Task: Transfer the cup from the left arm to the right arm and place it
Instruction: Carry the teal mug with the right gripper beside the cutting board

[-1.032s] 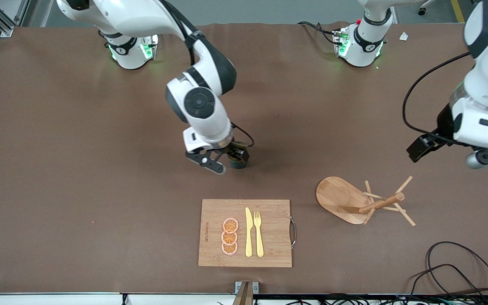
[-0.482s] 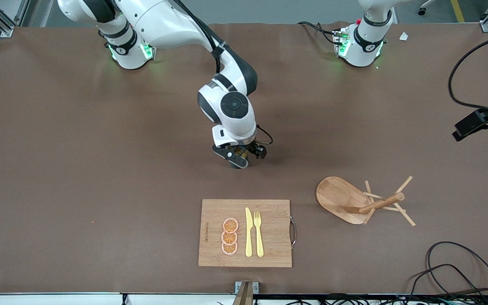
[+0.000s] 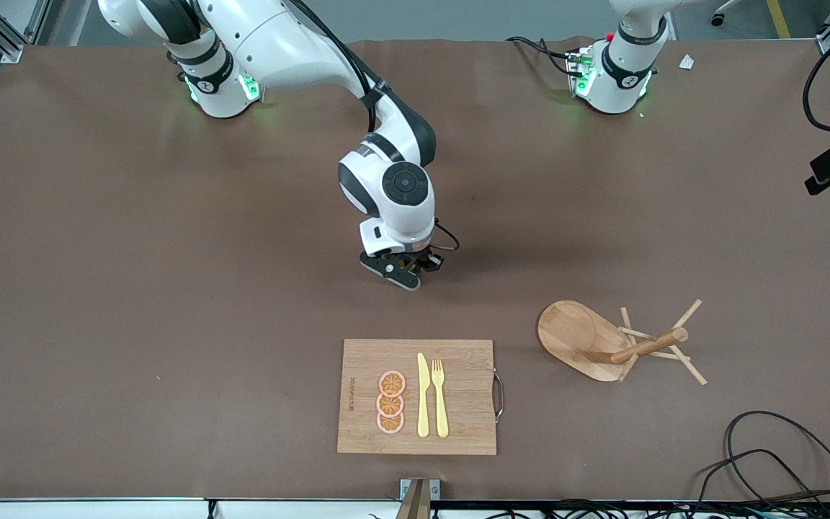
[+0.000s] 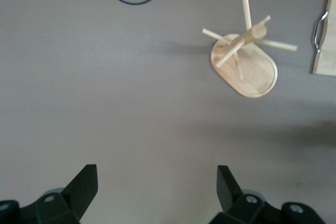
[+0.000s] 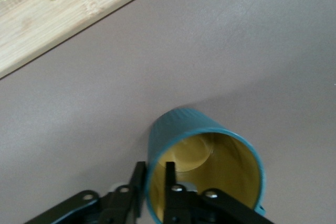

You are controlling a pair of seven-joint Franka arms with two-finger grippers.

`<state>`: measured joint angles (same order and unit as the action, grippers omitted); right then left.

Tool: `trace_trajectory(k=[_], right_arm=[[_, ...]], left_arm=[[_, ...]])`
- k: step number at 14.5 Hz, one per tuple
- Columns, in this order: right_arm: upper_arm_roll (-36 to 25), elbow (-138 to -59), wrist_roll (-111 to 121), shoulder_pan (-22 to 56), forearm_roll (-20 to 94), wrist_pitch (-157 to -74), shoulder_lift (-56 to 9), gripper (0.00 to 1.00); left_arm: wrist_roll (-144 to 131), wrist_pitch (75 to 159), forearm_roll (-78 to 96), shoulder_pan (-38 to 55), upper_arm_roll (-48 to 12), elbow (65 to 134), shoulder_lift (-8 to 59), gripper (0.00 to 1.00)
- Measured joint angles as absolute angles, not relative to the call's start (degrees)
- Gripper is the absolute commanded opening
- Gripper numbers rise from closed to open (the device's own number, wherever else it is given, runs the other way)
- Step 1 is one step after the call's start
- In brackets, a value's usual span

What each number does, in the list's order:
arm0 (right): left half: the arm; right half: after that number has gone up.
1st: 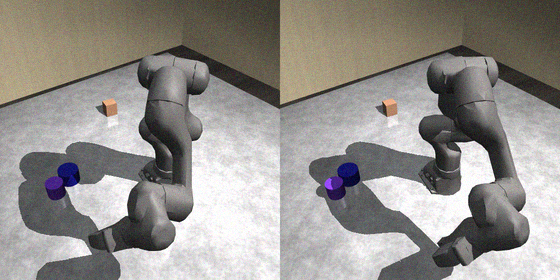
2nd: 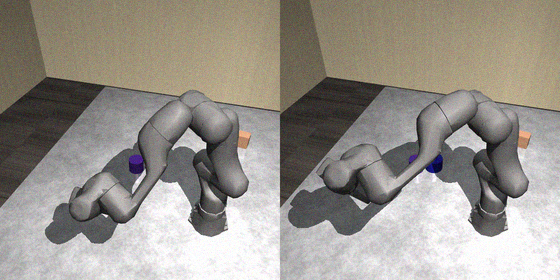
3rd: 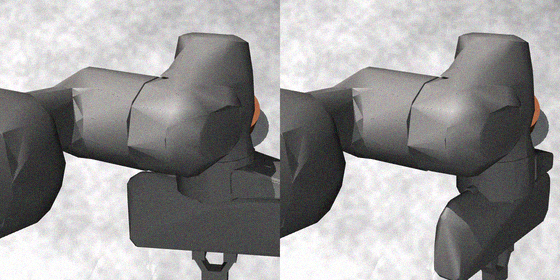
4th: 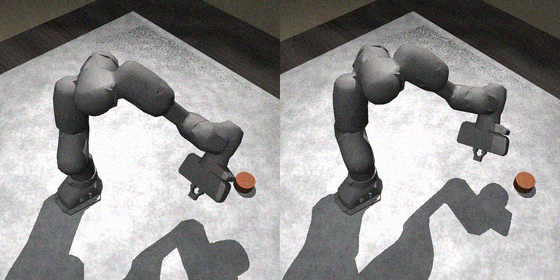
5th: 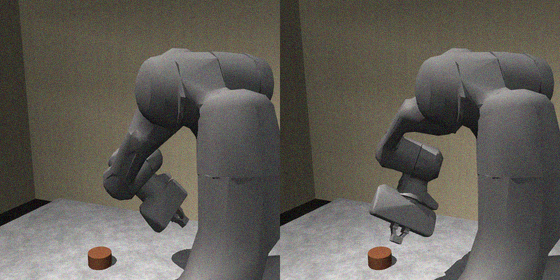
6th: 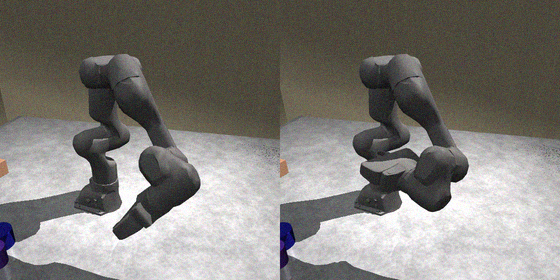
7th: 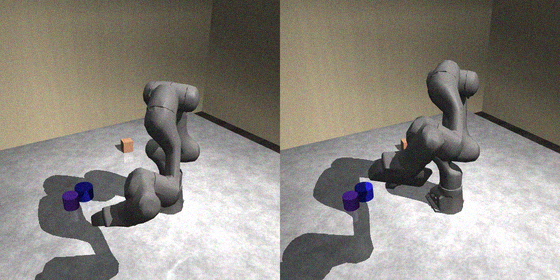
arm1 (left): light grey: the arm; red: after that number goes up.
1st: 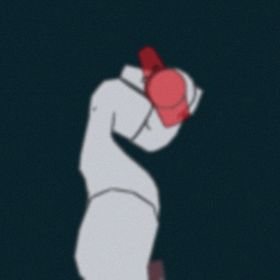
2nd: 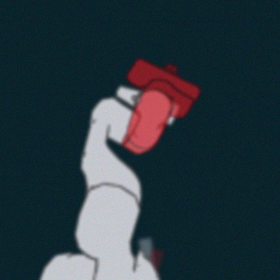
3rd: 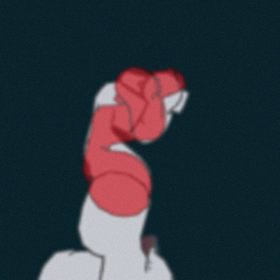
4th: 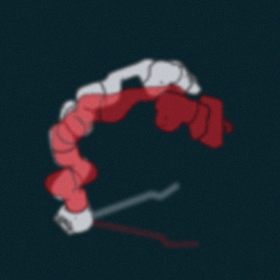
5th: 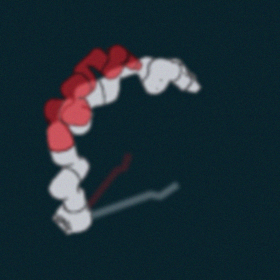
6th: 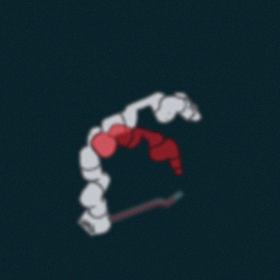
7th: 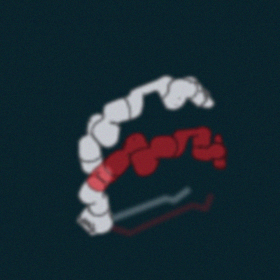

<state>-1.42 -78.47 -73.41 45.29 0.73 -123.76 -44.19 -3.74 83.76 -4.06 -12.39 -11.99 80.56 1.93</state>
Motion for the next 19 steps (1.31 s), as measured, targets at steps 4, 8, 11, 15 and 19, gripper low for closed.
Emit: trace_trajectory(k=[4, 8, 11, 15, 19], right_arm=[[-1.78, -78.17, -73.07, 45.21, 0.62, -123.80, -44.20, 0.00], [-2.54, -76.14, -64.56, 42.00, 0.61, -123.01, -43.00, 0.00], [-2.58, -75.34, -51.61, 35.58, 0.77, -115.90, -38.41, 0.00], [-2.67, -75.55, -35.66, 27.09, 0.79, -107.25, -32.91, 0.00], [-2.74, -76.33, -18.74, 16.49, 0.80, -104.83, -32.16, 0.00]], left_arm=[[-3.56, 84.50, -4.05, -10.03, -10.54, 85.09, -0.54, 1.00], [-3.56, 87.77, -3.82, -9.47, -9.86, 90.22, -3.33, 1.00], [-3.56, 87.87, -1.50, -9.39, -9.28, 91.30, -4.25, 1.00], [-3.68, 87.95, -0.88, -5.34, -9.10, 91.56, -4.41, 1.00], [-4.31, 87.90, -0.89, -1.29, -7.78, 91.64, -4.42, 1.00]])
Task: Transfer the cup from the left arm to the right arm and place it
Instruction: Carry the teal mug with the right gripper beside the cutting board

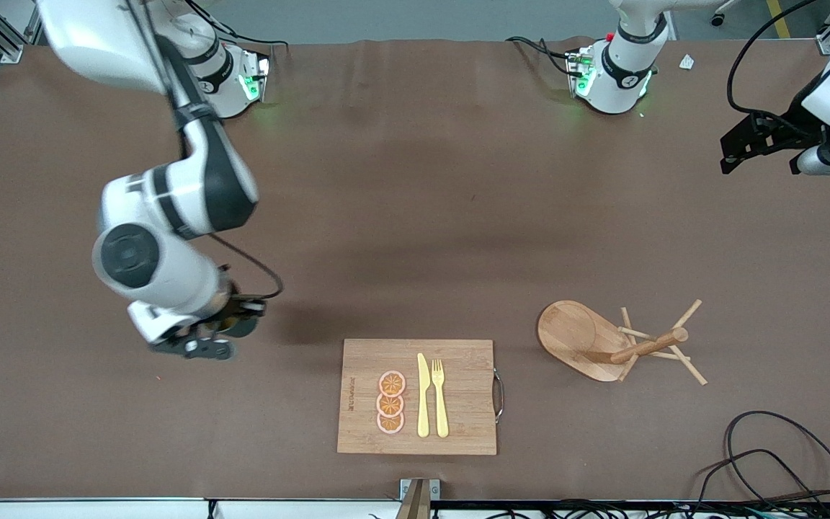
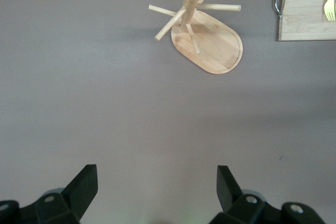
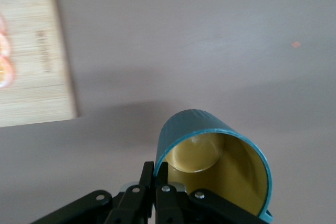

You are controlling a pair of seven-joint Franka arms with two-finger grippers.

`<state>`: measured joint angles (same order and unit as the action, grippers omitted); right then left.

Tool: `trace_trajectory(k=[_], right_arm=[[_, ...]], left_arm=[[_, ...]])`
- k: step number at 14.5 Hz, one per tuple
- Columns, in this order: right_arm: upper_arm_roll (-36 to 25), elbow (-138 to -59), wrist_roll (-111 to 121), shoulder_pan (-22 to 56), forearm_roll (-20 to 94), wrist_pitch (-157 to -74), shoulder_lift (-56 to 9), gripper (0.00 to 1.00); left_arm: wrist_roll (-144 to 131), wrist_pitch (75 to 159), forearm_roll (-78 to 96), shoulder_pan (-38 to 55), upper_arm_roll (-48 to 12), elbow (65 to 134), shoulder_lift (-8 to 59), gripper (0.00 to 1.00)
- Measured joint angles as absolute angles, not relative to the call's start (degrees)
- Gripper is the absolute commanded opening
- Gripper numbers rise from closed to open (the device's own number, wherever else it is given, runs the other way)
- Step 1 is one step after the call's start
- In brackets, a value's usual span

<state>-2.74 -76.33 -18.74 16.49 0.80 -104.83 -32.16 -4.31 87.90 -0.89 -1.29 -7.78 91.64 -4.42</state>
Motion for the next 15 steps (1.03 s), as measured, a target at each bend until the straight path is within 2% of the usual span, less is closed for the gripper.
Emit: trace_trajectory(k=[6, 11, 15], right_arm=[[-2.62, -78.71, 6.72, 3.03, 2.31, -107.11, -32.83, 0.01], [-2.49, -79.43, 19.89, -0.16, 4.09, -112.97, -37.46, 0.01], [-1.99, -79.46, 24.25, -0.18, 4.31, -113.98, -41.20, 0.02]], left_arm=[[-4.18, 87.61, -0.89, -1.06, -6.58, 91.64, -4.47, 1.00], [-4.17, 87.52, -0.89, -1.05, -6.58, 91.64, -4.49, 1.00], [-4.17, 87.52, -0.89, -1.05, -6.57, 91.64, -4.49, 1.00]])
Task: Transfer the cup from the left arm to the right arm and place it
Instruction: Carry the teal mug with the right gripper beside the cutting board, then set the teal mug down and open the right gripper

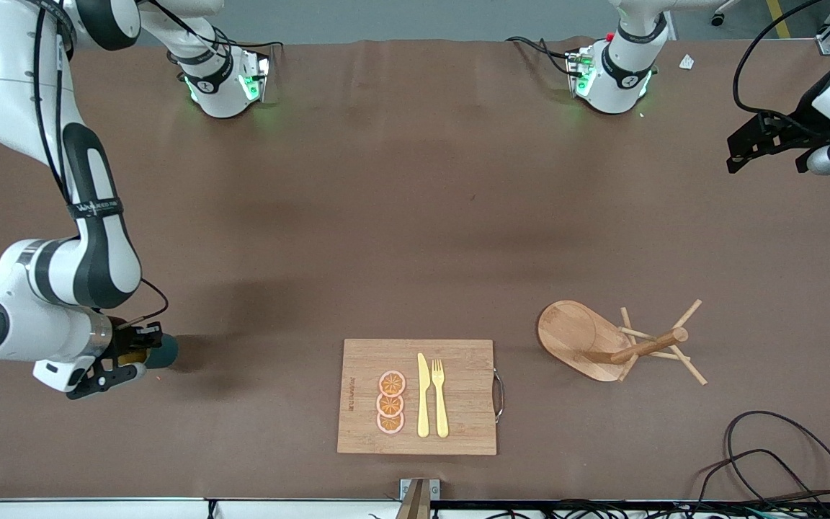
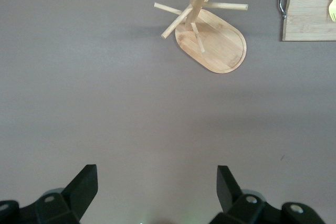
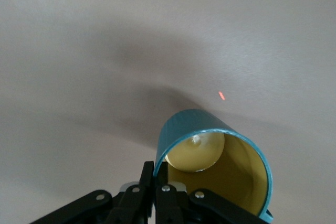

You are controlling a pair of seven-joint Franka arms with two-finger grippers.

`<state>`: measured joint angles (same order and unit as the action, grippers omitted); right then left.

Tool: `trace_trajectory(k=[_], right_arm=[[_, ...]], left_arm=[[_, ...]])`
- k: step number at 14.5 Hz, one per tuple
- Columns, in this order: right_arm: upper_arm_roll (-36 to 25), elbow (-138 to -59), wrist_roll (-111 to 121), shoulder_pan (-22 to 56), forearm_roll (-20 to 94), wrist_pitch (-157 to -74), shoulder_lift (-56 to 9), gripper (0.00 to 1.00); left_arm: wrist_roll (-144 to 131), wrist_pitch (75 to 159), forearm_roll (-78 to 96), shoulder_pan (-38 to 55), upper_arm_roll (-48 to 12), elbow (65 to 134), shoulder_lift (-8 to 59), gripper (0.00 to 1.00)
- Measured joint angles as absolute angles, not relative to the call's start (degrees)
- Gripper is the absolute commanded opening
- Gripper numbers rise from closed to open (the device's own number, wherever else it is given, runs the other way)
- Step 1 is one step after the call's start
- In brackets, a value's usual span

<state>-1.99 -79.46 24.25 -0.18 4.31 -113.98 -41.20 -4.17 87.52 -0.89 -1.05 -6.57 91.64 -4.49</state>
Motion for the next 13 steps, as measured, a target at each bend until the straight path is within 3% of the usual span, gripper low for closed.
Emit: trace_trajectory(k=[1, 2, 6, 7, 13], right_arm=[[-1.87, -79.51, 24.74, -0.17, 4.31, -114.18, -41.78, 0.04], [-1.79, -79.71, 25.11, -0.15, 4.31, -114.67, -42.14, 0.15], [-1.64, -79.91, 25.28, -0.11, 4.37, -116.49, -42.19, 0.78], [-1.65, -79.41, 25.24, -0.10, 4.36, -116.59, -42.08, 1.00], [-2.50, -77.00, 25.05, -0.80, 4.33, -113.05, -37.08, 1.00]], left_arm=[[-4.17, 87.52, -0.89, -1.05, -6.55, 91.64, -4.49, 1.00], [-4.17, 87.52, -0.89, -1.06, -6.54, 91.64, -4.49, 1.00], [-4.17, 87.52, -0.89, -1.08, -6.44, 91.58, -4.55, 1.00], [-4.17, 87.52, -0.89, -1.10, -6.41, 91.58, -4.58, 1.00], [-4.17, 87.52, -0.89, -1.16, -6.35, 91.55, -4.75, 1.00]])
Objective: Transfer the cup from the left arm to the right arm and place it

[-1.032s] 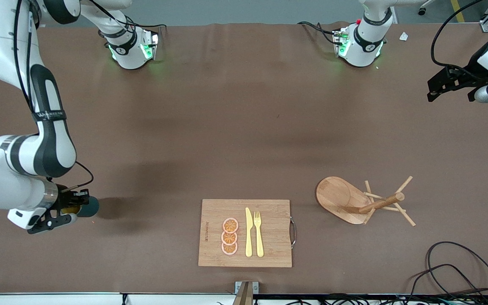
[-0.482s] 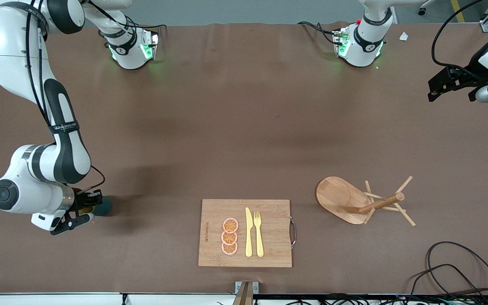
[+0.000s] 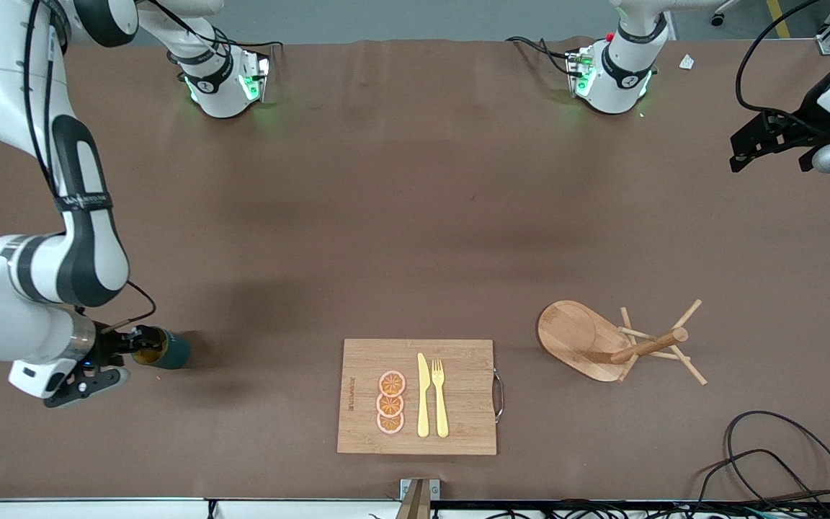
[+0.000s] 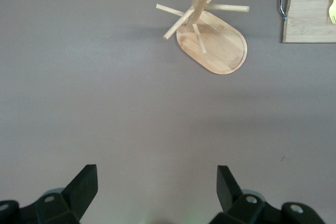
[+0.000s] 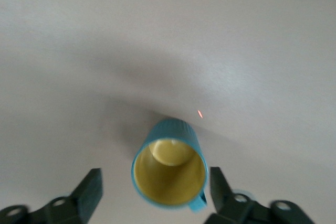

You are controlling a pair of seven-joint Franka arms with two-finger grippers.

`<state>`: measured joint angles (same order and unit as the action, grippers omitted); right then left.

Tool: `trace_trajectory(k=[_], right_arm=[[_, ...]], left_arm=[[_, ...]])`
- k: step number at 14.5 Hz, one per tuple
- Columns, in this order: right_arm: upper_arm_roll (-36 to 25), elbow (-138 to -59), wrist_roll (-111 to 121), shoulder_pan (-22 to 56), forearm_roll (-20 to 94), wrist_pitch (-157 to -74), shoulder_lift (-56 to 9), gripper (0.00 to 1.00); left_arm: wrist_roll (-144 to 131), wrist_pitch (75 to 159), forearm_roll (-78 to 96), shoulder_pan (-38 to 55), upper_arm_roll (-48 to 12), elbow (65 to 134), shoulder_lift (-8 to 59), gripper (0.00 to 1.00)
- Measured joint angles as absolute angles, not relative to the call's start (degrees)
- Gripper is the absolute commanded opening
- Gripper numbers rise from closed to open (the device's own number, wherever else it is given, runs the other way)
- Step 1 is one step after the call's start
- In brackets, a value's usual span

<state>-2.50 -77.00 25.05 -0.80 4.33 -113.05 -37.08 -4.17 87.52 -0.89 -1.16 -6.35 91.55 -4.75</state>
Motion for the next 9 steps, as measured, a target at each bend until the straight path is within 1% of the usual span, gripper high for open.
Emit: trace_trajectory(k=[3, 6, 9], right_arm=[[-2.88, -76.54, 21.22, -1.39, 4.33, -107.87, -30.59, 1.00], [-2.90, -76.45, 15.47, -1.59, 4.23, -100.93, -23.46, 1.00], [-3.06, -76.45, 8.00, -1.64, 4.11, -97.08, -17.74, 1.00]], left_arm=[[-4.17, 87.52, -0.89, -1.18, -6.33, 91.52, -4.81, 1.00], [-4.13, 87.52, -0.89, -1.46, -6.32, 91.50, -4.85, 1.00], [-3.95, 87.52, -0.89, -1.59, -6.28, 91.48, -4.88, 1.00]])
